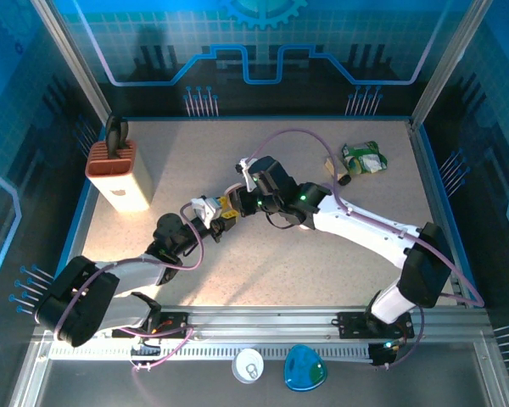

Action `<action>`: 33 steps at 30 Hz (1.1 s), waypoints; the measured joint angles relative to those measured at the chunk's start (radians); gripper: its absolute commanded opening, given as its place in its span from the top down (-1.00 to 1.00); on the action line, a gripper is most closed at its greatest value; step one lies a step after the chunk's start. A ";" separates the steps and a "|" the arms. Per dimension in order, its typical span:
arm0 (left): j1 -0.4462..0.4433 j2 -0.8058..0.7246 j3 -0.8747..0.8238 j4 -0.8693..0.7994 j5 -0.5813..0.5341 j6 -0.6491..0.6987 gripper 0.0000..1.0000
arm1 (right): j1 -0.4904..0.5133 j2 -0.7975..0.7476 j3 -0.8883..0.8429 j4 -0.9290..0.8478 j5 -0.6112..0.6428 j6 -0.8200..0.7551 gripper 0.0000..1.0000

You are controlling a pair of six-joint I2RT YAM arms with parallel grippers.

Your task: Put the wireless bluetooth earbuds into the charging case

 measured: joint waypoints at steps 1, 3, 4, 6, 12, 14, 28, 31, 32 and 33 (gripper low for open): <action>0.000 0.000 0.000 0.000 0.000 0.000 0.51 | 0.000 0.003 0.000 0.000 -0.001 0.000 0.59; 0.000 0.000 0.000 0.000 0.000 0.000 0.51 | 0.000 0.009 0.000 -0.001 -0.007 0.000 0.58; 0.000 0.000 0.000 0.000 0.000 0.000 0.51 | 0.000 0.013 0.000 -0.001 -0.008 0.000 0.57; 0.000 0.000 0.000 0.000 0.000 0.000 0.51 | 0.000 0.020 0.000 -0.001 -0.012 -0.003 0.57; 0.000 -0.003 0.000 -0.007 -0.006 0.000 0.51 | 0.000 0.024 0.000 0.002 -0.014 -0.007 0.29; 0.000 -0.004 0.000 -0.007 -0.006 0.000 0.52 | 0.001 0.009 -0.016 0.020 -0.009 -0.013 0.19; 0.000 -0.013 0.013 -0.053 0.178 -0.001 0.52 | -0.027 -0.208 -0.133 0.146 0.068 -0.030 0.13; 0.000 -0.013 0.028 -0.074 0.249 -0.004 0.53 | -0.054 -0.210 -0.134 0.157 0.068 -0.030 0.22; 0.000 -0.013 0.033 -0.081 0.270 -0.008 0.53 | -0.064 -0.210 -0.135 0.159 0.065 -0.030 0.26; 0.000 -0.013 0.036 -0.084 0.288 -0.017 0.53 | -0.074 -0.210 -0.138 0.161 0.061 -0.031 0.28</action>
